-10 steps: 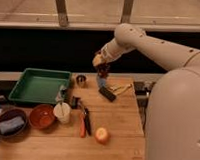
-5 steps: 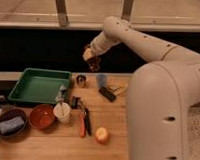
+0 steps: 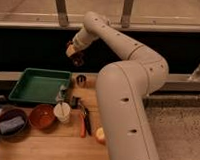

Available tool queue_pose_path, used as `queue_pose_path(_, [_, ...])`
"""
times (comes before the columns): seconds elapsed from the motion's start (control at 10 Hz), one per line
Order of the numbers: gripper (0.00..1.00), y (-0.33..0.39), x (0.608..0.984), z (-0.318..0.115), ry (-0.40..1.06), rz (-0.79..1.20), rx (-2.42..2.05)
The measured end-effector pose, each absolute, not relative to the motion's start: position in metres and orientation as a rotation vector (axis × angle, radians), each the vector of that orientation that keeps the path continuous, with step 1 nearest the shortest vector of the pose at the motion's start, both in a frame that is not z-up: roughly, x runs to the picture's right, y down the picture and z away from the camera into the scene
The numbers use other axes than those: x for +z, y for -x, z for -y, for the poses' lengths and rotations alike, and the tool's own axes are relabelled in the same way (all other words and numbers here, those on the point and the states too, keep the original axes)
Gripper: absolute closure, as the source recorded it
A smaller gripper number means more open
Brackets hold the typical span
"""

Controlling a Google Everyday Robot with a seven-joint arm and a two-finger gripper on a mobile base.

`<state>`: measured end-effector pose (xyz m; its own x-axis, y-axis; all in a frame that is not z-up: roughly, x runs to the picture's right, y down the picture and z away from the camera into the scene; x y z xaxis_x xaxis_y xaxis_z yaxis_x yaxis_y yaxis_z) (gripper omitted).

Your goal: Place grapes in metal cup

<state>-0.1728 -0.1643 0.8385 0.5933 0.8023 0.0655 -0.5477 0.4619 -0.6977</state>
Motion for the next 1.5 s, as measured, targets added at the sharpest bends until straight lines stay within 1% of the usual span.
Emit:
queue_pose_path(0.2, [1.0, 0.182, 0.857, 0.155, 0.711, 0.46, 0.859])
queue_pose_path(0.5, [1.0, 0.167, 0.877, 0.14, 0.685, 0.516, 0.888])
queue_pose_path(0.9, [1.0, 0.156, 0.898, 0.134, 0.674, 0.494, 0.907])
queue_pose_path(1.2, [1.0, 0.152, 0.918, 0.13, 0.7, 0.476, 0.959])
queue_pose_path(1.5, [1.0, 0.15, 0.921, 0.128, 0.702, 0.47, 0.971])
